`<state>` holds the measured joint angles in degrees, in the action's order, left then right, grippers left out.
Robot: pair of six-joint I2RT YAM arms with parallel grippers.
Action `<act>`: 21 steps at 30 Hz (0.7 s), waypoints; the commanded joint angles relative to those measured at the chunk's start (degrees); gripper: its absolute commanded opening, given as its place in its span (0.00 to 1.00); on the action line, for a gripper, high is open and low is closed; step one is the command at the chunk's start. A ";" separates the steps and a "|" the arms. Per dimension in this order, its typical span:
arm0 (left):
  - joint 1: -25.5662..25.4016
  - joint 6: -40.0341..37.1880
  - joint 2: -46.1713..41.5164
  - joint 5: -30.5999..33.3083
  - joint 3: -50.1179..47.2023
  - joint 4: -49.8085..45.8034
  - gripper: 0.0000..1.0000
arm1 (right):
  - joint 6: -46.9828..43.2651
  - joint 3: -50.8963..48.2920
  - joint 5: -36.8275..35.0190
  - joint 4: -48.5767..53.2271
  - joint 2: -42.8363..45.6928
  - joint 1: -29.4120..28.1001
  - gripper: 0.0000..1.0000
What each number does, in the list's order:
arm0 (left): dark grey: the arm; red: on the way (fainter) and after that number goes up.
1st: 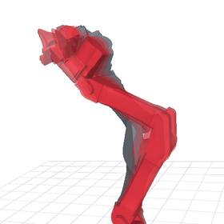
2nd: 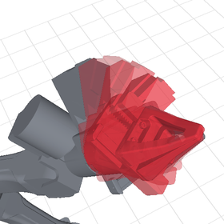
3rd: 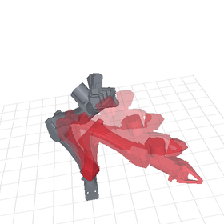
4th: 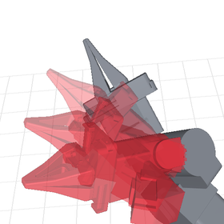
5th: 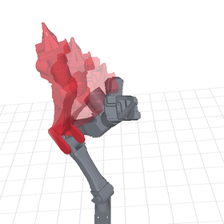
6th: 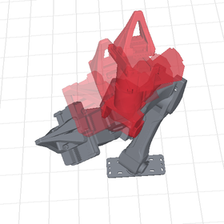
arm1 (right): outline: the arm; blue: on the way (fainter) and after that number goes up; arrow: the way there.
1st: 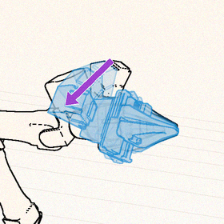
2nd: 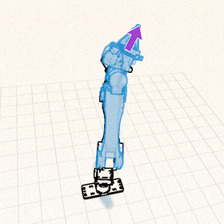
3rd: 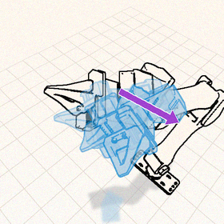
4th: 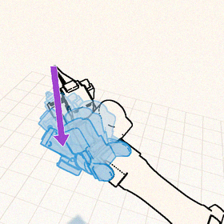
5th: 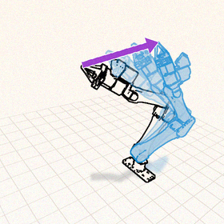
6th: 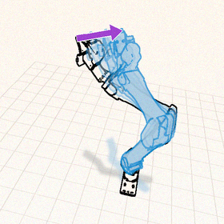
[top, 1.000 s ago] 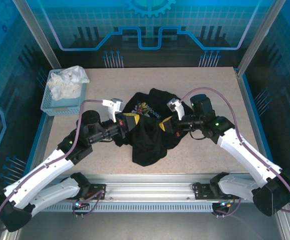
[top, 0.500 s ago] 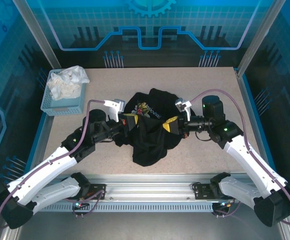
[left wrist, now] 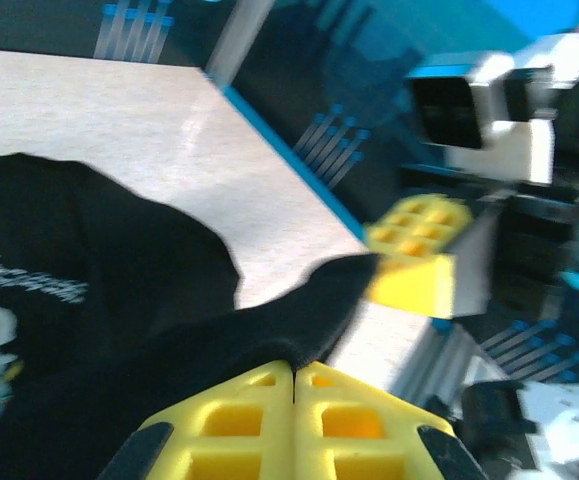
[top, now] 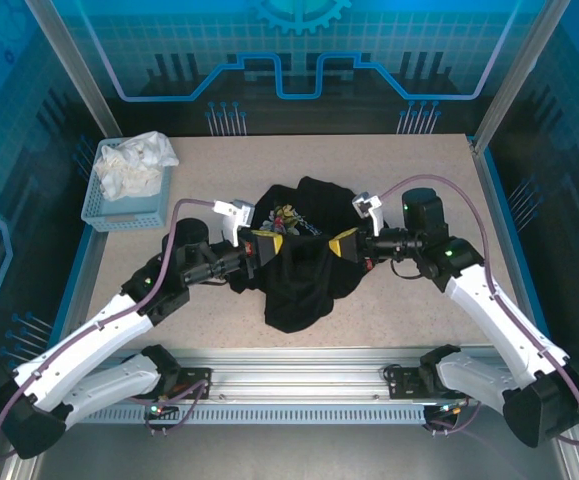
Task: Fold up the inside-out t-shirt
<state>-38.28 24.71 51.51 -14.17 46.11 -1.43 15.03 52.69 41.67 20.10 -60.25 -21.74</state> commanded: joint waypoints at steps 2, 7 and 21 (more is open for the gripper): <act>-1.00 3.15 1.68 -8.12 0.80 7.81 0.00 | 0.71 1.29 -4.27 0.80 -1.95 -2.37 0.00; -0.99 3.08 3.53 -2.87 2.08 5.71 0.00 | -1.06 2.16 -6.26 3.64 -2.87 -2.65 0.09; -1.00 3.25 5.29 -2.26 2.29 5.30 0.00 | -14.39 0.83 -27.40 5.45 4.04 -10.74 0.43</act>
<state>-39.18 27.11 57.23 -16.34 46.46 2.90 5.28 53.21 20.47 25.93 -56.05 -30.52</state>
